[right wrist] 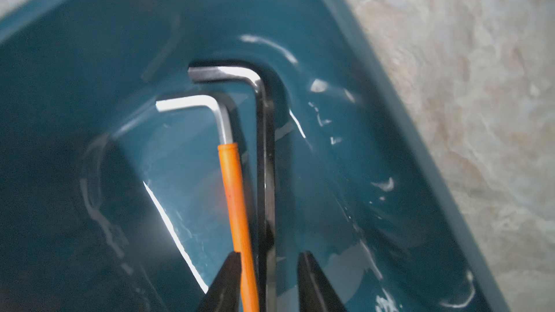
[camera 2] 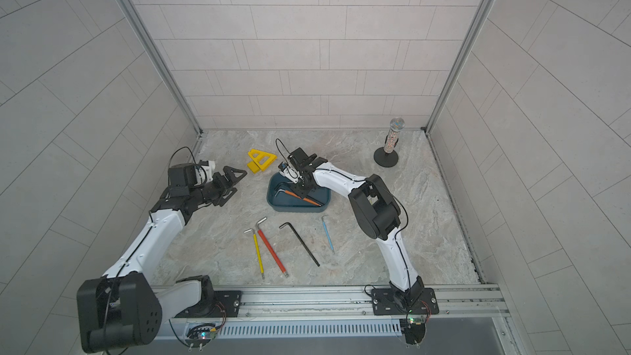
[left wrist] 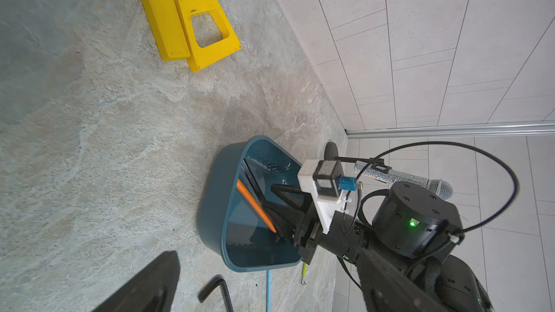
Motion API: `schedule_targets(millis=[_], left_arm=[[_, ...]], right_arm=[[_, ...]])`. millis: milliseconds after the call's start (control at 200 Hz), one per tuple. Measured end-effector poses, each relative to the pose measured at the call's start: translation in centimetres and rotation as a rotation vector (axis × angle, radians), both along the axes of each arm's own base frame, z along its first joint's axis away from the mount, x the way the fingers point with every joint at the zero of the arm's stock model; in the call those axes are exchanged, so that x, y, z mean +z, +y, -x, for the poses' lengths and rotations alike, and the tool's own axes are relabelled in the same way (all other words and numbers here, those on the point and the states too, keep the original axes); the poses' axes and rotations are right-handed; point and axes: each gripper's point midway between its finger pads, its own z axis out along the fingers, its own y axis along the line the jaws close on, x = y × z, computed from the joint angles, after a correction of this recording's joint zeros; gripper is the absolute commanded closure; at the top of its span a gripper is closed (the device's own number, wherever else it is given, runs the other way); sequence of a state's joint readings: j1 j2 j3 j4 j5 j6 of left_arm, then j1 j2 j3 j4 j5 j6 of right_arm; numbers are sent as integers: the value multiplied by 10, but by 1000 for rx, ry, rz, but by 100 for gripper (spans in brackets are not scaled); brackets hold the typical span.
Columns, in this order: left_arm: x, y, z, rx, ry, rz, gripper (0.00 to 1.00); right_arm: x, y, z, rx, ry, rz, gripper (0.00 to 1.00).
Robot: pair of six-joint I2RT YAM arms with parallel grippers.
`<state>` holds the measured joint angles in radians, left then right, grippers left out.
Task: Put the hex key on the desktop into the storage box
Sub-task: Pick up the Allen key from the center of the board.
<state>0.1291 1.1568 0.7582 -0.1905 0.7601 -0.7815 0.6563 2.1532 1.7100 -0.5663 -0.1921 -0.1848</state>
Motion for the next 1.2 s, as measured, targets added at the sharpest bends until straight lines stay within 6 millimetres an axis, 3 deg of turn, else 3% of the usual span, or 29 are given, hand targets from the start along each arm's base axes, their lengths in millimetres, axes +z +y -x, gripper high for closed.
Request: schedule_targets(millis=[215,405,625,750,856,1201], left_arm=[[-1,0,0,-2,3,3,0],[-2,-1,1,-5,5,1,0],[-13,-14,10,-55,37,-51,0],[-20,-25,18,-101,59,-104,0],[-22,-34,25,-141,64,-157,0],[-5,-43,38,-181,-19,-268,0]], right_arm=[[28,1,-4,-20,-48,-36,49],[73,-2,-2,-48,-115,-102,40],[137,-32,27,-140,-236,-228,32],[158,-55,44,-217,-278,-284,30],[161,-77,60,-293,-280,-315,28],[131,-148,115,-526,-246,-338,26]])
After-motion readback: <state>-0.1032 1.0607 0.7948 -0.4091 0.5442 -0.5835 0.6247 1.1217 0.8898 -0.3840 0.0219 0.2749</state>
